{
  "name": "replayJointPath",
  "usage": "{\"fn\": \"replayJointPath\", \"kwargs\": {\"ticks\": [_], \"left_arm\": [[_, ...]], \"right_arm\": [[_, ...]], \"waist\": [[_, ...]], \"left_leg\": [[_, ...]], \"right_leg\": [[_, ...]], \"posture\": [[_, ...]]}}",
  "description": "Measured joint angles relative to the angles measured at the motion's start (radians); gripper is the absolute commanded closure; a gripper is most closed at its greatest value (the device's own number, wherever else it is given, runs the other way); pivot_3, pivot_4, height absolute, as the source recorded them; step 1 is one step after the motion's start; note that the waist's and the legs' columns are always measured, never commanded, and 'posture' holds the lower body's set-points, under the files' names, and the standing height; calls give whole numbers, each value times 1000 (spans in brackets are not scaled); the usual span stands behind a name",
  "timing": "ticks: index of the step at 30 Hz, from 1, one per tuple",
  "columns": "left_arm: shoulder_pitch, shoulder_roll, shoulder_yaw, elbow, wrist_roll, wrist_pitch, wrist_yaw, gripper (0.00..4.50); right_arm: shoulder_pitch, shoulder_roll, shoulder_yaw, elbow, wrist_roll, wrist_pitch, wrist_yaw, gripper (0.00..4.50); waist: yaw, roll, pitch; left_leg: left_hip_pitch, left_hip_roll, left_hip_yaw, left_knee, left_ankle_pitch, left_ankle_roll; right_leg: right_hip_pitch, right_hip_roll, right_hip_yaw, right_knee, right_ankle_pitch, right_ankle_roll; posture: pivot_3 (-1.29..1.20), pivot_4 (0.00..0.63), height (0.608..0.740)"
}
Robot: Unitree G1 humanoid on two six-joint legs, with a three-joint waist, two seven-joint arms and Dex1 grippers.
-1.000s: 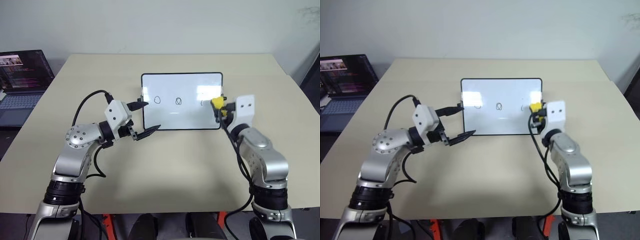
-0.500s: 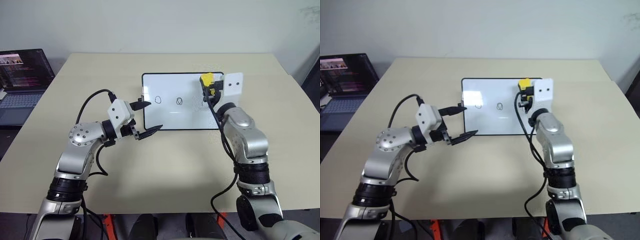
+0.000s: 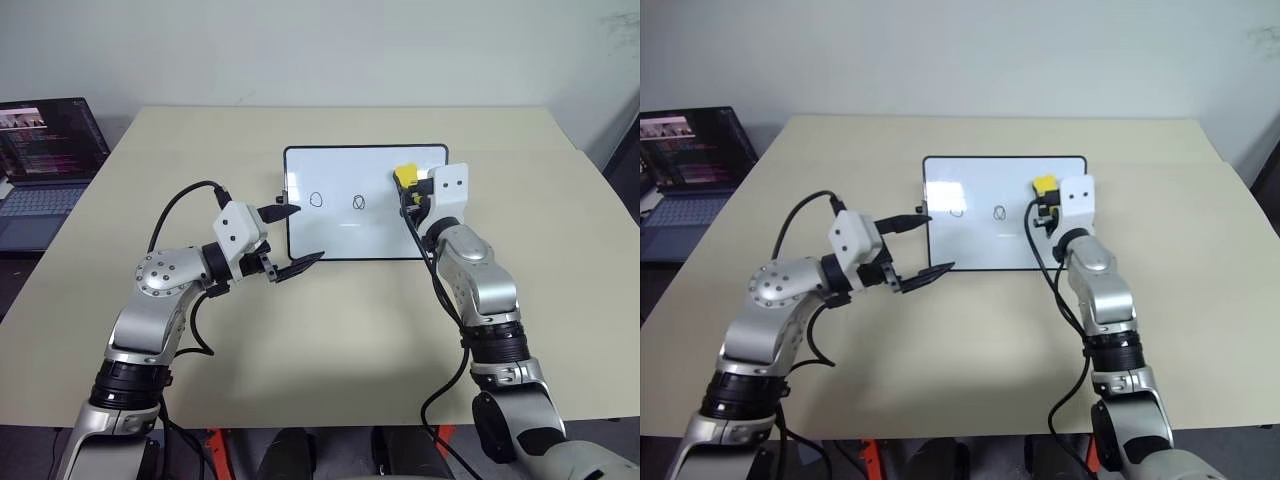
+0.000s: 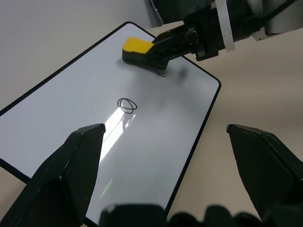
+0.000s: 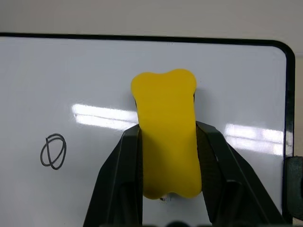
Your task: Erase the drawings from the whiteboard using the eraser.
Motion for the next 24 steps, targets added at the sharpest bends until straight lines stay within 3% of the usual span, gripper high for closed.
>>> {"fn": "replayJointPath", "kwargs": {"ticks": [8, 24], "left_arm": [[0, 0, 0, 0, 0, 0, 1, 0], [-2, -2, 0, 1, 0, -1, 4, 0]], "right_arm": [[97, -34, 5, -42, 0, -24, 21, 3272], [337, -109, 1, -304, 10, 150, 45, 3272]], "waist": [[1, 0, 0], [1, -1, -1]], "left_leg": [[2, 0, 0, 1, 0, 0], [2, 0, 0, 2, 0, 0]], "right_leg": [[2, 0, 0, 1, 0, 0], [3, 0, 0, 1, 0, 0]], "posture": [[0, 150, 740], [0, 150, 740]]}}
